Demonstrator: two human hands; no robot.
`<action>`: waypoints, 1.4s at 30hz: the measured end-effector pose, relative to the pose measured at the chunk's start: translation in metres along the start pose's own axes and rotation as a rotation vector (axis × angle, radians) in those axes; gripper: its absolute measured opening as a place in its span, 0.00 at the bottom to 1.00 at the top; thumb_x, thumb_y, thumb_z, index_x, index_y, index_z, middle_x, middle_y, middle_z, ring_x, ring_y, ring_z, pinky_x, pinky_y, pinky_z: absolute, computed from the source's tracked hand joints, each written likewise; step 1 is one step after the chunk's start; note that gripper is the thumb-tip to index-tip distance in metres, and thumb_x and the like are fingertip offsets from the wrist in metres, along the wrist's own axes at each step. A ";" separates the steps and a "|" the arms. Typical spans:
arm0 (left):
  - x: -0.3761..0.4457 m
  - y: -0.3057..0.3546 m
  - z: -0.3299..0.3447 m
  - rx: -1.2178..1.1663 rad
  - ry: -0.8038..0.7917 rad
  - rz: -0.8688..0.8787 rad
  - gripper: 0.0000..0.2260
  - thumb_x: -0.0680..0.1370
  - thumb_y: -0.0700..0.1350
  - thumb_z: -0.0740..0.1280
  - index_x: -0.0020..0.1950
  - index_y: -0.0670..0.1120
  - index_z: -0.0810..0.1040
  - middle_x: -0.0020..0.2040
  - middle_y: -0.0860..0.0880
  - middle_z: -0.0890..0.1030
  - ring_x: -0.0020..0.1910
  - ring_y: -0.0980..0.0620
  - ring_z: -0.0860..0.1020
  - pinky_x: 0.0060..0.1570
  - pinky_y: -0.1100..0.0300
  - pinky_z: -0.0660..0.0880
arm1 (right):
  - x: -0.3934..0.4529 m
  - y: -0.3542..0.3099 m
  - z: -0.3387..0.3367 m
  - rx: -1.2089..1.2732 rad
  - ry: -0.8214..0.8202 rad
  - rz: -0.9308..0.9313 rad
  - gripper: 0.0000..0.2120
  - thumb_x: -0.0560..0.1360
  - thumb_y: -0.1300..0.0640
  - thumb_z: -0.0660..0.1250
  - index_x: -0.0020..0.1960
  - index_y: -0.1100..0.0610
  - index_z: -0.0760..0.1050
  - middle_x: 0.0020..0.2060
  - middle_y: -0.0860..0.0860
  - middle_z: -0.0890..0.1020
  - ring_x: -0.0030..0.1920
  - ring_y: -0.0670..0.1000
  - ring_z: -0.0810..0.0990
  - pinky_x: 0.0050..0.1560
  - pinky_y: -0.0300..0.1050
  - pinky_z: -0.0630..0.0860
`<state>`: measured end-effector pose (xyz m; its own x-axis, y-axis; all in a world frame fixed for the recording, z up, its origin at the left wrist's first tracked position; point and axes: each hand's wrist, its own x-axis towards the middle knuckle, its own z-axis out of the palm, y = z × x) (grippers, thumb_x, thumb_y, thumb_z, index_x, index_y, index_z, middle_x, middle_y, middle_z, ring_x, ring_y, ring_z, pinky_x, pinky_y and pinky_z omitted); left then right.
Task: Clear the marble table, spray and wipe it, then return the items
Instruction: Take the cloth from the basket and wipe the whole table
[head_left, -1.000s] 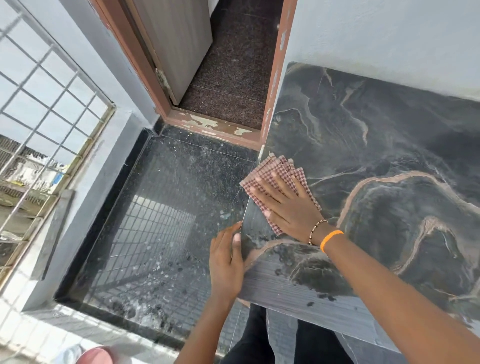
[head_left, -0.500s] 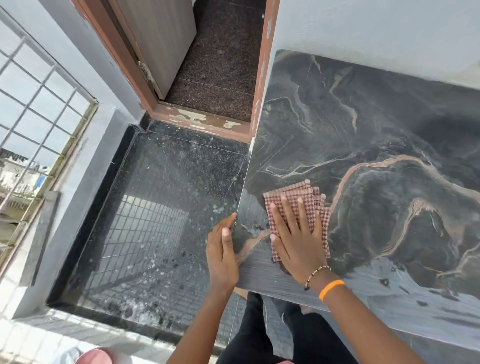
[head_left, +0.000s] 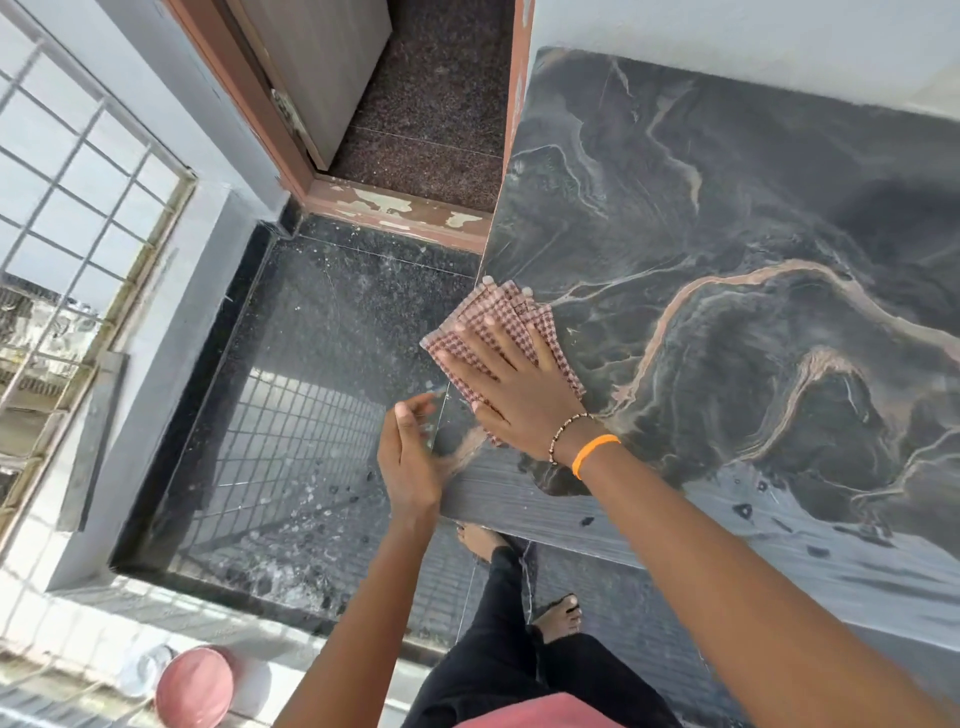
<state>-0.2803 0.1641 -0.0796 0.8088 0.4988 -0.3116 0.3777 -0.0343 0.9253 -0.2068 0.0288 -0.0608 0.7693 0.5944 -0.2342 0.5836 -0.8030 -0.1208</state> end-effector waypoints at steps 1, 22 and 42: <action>-0.002 0.000 -0.001 0.002 0.008 -0.009 0.19 0.82 0.52 0.51 0.54 0.45 0.79 0.49 0.55 0.79 0.51 0.54 0.76 0.55 0.58 0.73 | -0.014 0.004 0.005 -0.030 0.008 -0.026 0.29 0.76 0.45 0.50 0.75 0.44 0.46 0.77 0.49 0.50 0.76 0.57 0.49 0.72 0.63 0.44; -0.023 -0.004 -0.047 0.077 -0.140 -0.096 0.10 0.76 0.40 0.66 0.52 0.51 0.82 0.46 0.56 0.81 0.38 0.61 0.76 0.39 0.66 0.74 | -0.037 -0.059 0.022 0.106 0.088 0.407 0.29 0.76 0.44 0.44 0.75 0.50 0.50 0.76 0.52 0.56 0.74 0.63 0.56 0.68 0.70 0.54; -0.062 -0.025 -0.054 -0.406 -0.107 -0.311 0.12 0.78 0.34 0.61 0.59 0.38 0.77 0.56 0.45 0.81 0.57 0.51 0.79 0.55 0.62 0.77 | -0.162 -0.032 0.050 0.111 0.109 0.625 0.28 0.78 0.40 0.39 0.75 0.47 0.51 0.75 0.61 0.55 0.74 0.65 0.55 0.69 0.68 0.54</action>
<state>-0.3639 0.1811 -0.0715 0.7358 0.3404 -0.5855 0.4192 0.4501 0.7885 -0.3633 -0.0436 -0.0673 0.9809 0.0088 -0.1941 -0.0096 -0.9956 -0.0936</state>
